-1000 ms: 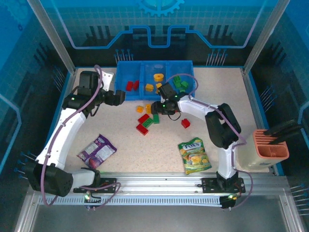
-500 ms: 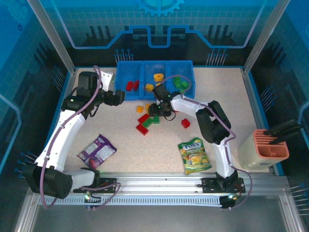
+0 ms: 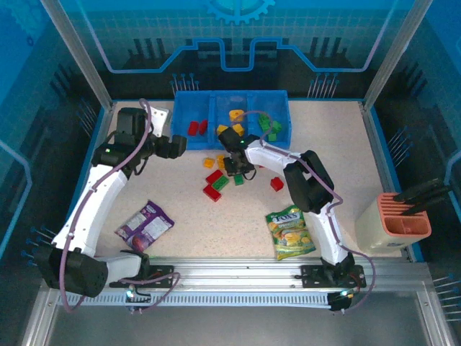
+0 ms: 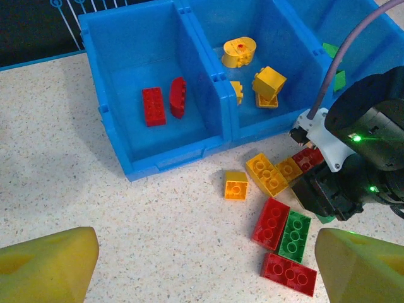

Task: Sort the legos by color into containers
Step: Pick up the lego from the center of the table, then place the lego in the container.

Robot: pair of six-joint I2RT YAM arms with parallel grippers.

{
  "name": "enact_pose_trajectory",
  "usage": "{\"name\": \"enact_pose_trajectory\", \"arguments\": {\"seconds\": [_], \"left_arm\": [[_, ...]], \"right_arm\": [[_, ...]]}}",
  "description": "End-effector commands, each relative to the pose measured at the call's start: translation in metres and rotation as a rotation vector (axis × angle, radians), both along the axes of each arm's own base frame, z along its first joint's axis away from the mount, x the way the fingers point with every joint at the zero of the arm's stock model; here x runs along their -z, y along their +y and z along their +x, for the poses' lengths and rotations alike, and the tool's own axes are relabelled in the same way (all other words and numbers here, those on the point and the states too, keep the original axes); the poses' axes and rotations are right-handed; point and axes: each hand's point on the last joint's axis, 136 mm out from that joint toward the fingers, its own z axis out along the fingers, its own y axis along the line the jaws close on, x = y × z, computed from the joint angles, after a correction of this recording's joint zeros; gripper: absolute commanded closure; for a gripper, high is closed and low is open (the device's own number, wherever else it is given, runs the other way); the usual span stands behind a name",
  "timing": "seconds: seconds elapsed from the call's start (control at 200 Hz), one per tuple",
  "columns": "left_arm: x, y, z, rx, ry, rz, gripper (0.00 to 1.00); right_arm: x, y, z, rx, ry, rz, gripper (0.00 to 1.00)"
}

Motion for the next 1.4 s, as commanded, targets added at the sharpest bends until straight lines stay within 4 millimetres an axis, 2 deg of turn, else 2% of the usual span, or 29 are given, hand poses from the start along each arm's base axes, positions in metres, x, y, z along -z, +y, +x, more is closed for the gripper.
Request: {"name": "enact_pose_trajectory", "arguments": {"seconds": [0.0,0.09,0.165,0.305,0.415,0.535,0.711,0.881,0.971,1.011,1.016,1.046,1.146,1.311,1.396], "left_arm": [[-0.008,0.003,-0.001,-0.009,-0.033,-0.007,0.10],[-0.008,0.002,-0.001,-0.007,-0.032,-0.008,0.10],[-0.008,0.003,-0.001,-0.010,-0.032,-0.003,0.10],[-0.005,0.004,0.000,-0.011,-0.031,0.006,0.10],[-0.003,0.004,0.001,-0.011,-0.025,0.010,0.10],[-0.002,0.006,0.001,-0.015,-0.023,0.019,0.10],[0.001,0.009,0.002,-0.024,-0.021,0.037,0.10],[0.003,0.009,0.003,-0.023,-0.014,0.042,0.09],[0.003,0.010,0.003,-0.027,-0.017,0.047,0.09],[0.003,0.011,0.003,-0.028,-0.015,0.049,0.10],[0.002,0.011,0.003,-0.029,-0.017,0.049,0.10],[0.002,0.011,0.004,-0.028,-0.017,0.051,0.09],[0.002,0.010,0.004,-0.026,-0.019,0.047,0.09],[0.003,0.010,0.004,-0.026,-0.015,0.050,0.09],[0.003,0.011,0.003,-0.027,-0.019,0.051,0.09]], "right_arm": [[0.028,-0.022,-0.037,-0.054,0.107,-0.116,0.74],[0.017,-0.034,-0.045,-0.071,0.098,-0.137,0.77],[0.000,-0.045,-0.050,-0.093,0.080,-0.152,0.78],[-0.059,-0.063,-0.036,-0.127,-0.043,-0.123,0.78],[-0.094,-0.086,-0.001,-0.133,-0.167,-0.141,0.77],[-0.112,-0.113,0.043,-0.098,-0.241,-0.159,0.77],[-0.140,-0.136,0.111,-0.025,-0.376,-0.107,0.76],[-0.144,-0.147,0.169,0.006,-0.420,-0.062,0.77],[-0.140,-0.139,0.191,-0.023,-0.460,0.000,0.76],[-0.145,-0.136,0.200,-0.033,-0.482,0.008,0.76],[-0.138,-0.135,0.201,-0.037,-0.472,0.007,0.76],[-0.131,-0.132,0.207,-0.047,-0.468,0.009,0.76],[-0.136,-0.129,0.229,-0.044,-0.509,0.016,0.76],[-0.150,-0.144,0.258,0.003,-0.613,-0.045,0.74],[-0.149,-0.152,0.265,-0.004,-0.650,-0.118,0.73]]}}
